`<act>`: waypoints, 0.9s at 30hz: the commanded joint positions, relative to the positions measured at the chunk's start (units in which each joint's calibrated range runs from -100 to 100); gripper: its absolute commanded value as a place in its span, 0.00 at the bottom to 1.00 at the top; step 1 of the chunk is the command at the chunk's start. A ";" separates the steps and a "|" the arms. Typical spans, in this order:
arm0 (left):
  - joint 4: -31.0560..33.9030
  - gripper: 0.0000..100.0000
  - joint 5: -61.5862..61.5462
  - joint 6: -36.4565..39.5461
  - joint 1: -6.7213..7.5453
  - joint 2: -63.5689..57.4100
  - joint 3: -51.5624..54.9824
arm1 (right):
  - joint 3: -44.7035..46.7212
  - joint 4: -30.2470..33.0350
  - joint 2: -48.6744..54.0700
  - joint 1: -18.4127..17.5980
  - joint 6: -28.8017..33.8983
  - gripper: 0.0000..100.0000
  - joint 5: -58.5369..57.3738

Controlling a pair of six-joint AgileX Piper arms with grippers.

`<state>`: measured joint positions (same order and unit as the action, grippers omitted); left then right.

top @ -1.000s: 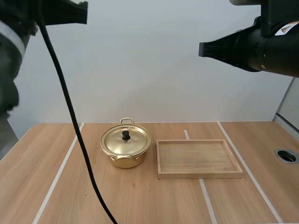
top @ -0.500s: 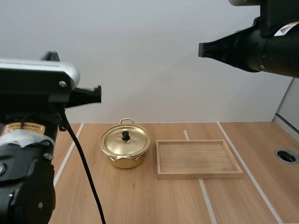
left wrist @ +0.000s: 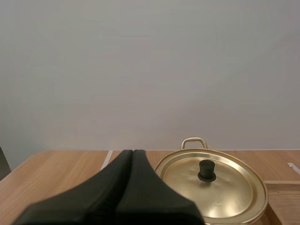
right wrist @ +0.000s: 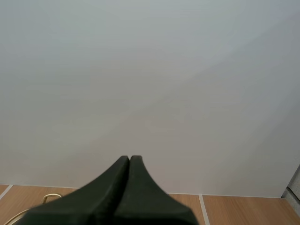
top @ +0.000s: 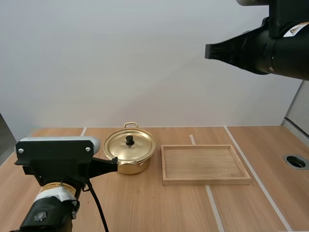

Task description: Open the pot, put the pineapple inside, and close it

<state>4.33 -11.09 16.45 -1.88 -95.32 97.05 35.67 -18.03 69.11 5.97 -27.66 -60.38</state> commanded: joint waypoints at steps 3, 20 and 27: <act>-1.13 0.00 -2.50 0.92 0.03 -4.24 2.37 | 0.21 0.34 0.70 0.21 0.05 0.00 0.82; -0.11 0.00 -18.36 -0.54 0.03 -4.68 2.95 | 0.21 0.34 0.70 0.21 0.05 0.00 0.82; -0.11 0.00 -18.36 -0.54 0.03 -4.68 2.95 | 0.21 0.34 0.70 0.21 0.05 0.00 0.82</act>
<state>4.11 -29.88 16.17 -1.88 -99.62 99.87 35.67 -18.03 69.11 5.97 -27.66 -60.38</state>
